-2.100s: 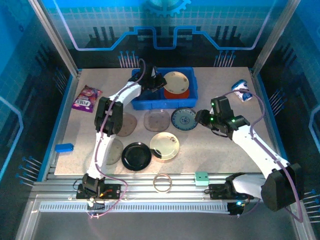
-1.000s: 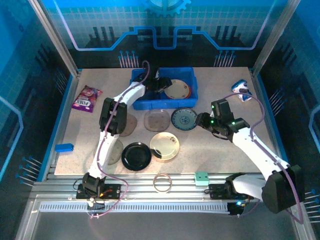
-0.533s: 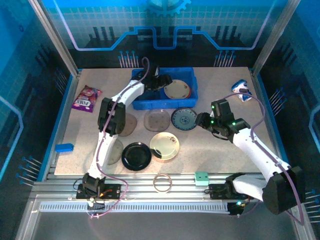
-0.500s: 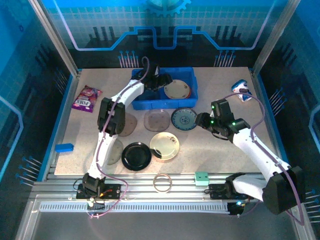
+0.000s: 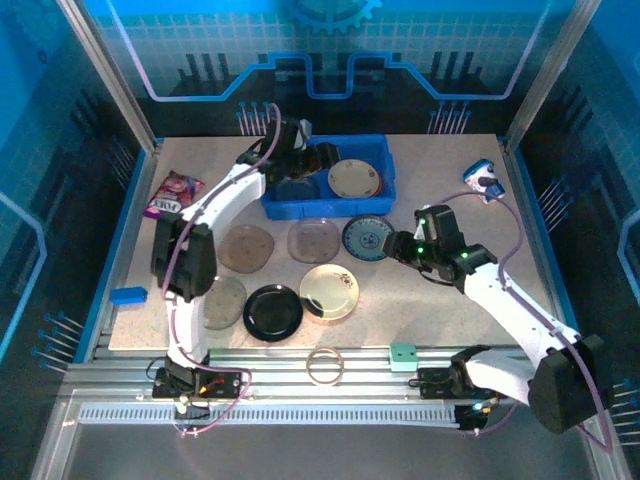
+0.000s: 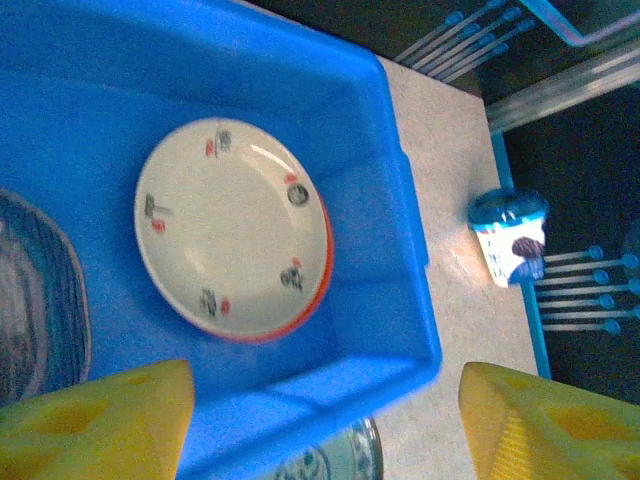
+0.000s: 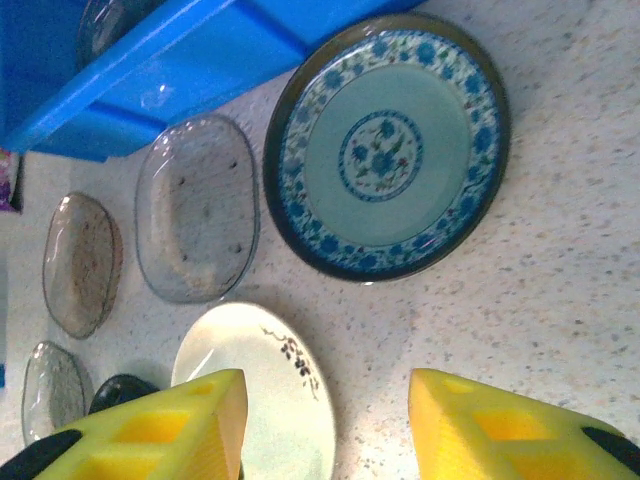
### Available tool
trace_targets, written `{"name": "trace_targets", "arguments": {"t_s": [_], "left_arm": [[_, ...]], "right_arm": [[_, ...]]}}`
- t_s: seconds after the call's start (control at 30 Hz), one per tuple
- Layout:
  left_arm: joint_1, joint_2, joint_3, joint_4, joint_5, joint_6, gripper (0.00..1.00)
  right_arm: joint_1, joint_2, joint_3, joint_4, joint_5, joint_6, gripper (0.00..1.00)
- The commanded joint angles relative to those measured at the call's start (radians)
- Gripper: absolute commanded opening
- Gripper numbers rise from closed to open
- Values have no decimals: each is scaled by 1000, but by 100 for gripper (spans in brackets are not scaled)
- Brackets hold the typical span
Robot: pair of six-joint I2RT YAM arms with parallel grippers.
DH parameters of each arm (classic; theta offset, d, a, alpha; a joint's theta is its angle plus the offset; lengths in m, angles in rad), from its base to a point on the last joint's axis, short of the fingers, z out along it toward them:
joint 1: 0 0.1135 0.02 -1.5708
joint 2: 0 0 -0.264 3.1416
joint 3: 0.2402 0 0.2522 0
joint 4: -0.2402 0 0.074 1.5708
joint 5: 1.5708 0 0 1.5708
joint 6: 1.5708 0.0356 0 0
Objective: Place the plates into the plastic bin on the countertop
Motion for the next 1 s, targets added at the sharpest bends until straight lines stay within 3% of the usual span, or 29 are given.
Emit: {"name": "trace_targets", "arguments": {"t_s": [0.0, 0.37, 0.7, 0.87, 0.97], "left_arm": [[-9, -109, -117, 7, 32, 25, 71], [29, -493, -501, -98, -27, 57, 71], [245, -779, -749, -214, -29, 60, 71], [414, -893, -870, -220, 98, 34, 72], [469, -969, -926, -236, 138, 22, 73]], "right_arm": [[37, 19, -4, 60, -43, -21, 48], [198, 253, 205, 76, -70, -105, 43], [329, 504, 404, 91, -128, -112, 42], [403, 664, 564, 55, -175, -180, 42], [439, 769, 670, 34, -238, -213, 40]]}}
